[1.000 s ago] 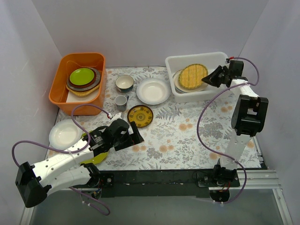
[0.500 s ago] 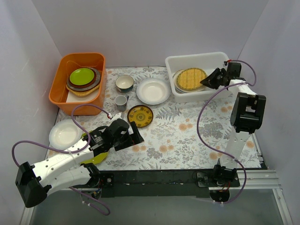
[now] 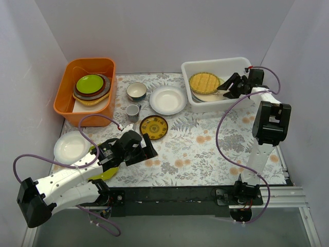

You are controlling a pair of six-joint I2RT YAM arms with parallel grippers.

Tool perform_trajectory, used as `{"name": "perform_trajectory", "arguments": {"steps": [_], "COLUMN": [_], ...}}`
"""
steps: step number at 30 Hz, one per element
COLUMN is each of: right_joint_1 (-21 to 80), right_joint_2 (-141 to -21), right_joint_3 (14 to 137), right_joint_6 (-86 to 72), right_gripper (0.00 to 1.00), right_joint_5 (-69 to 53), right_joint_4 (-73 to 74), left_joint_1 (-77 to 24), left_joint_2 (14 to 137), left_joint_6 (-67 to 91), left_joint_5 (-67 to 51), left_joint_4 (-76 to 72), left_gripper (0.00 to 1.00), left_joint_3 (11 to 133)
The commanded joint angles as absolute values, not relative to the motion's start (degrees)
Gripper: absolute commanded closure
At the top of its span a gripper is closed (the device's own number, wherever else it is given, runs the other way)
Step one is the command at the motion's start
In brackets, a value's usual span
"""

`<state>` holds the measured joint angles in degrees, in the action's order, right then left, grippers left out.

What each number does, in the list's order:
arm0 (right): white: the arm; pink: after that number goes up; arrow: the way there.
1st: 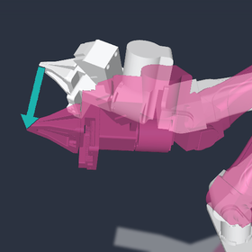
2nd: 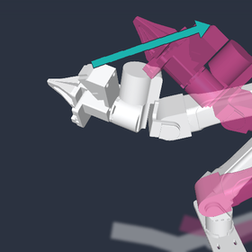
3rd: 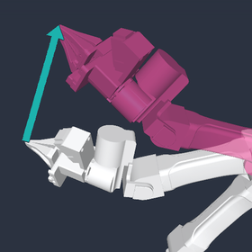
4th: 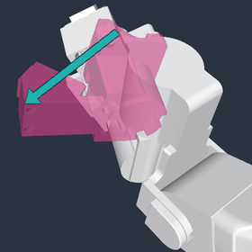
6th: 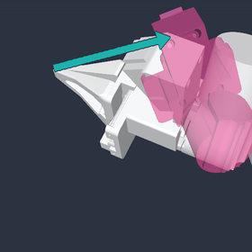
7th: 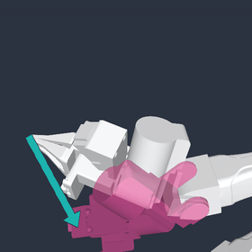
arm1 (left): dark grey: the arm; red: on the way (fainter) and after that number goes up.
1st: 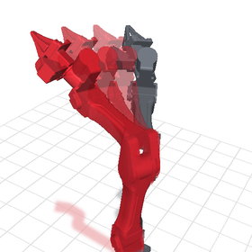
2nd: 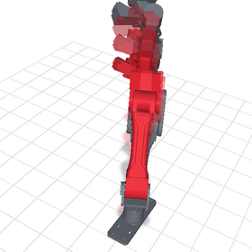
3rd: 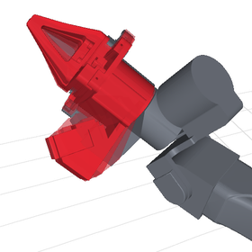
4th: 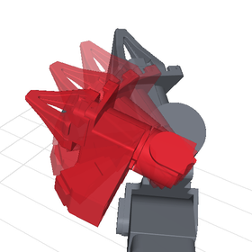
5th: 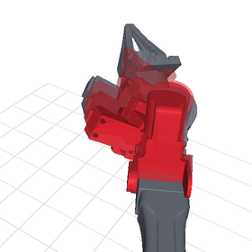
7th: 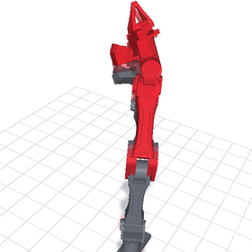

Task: Place the plates into the plastic bin on the countertop
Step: Place the plate in the plastic bin.

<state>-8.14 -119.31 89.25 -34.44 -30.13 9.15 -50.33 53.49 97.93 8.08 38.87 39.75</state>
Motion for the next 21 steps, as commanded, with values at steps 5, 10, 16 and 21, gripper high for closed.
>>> {"name": "perform_trajectory", "arguments": {"steps": [5,10,16,21], "right_joint_1": [-8.70,-8.70,-8.79,-8.53], "right_joint_2": [-113.56,-109.00,-102.76,-96.69], "right_joint_3": [90.44,89.30,88.33,85.26], "right_joint_6": [-32.08,-31.91,-32.34,-33.48], "right_gripper": [0.25,0.21,0.19,0.19], "right_joint_5": [-26.99,-26.19,-26.63,-28.74], "right_joint_4": [11.87,11.51,11.16,9.76], "left_joint_1": [-50.01,-49.92,-49.92,-50.01], "left_joint_2": [53.44,53.00,51.86,50.89], "left_joint_6": [96.77,96.68,96.77,96.94], "left_joint_5": [8.17,8.52,8.96,9.23], "left_joint_4": [40.25,41.22,42.36,43.15], "left_gripper": [0.02,0.02,0.02,0.02], "left_joint_3": [41.75,42.36,42.89,42.89]}}
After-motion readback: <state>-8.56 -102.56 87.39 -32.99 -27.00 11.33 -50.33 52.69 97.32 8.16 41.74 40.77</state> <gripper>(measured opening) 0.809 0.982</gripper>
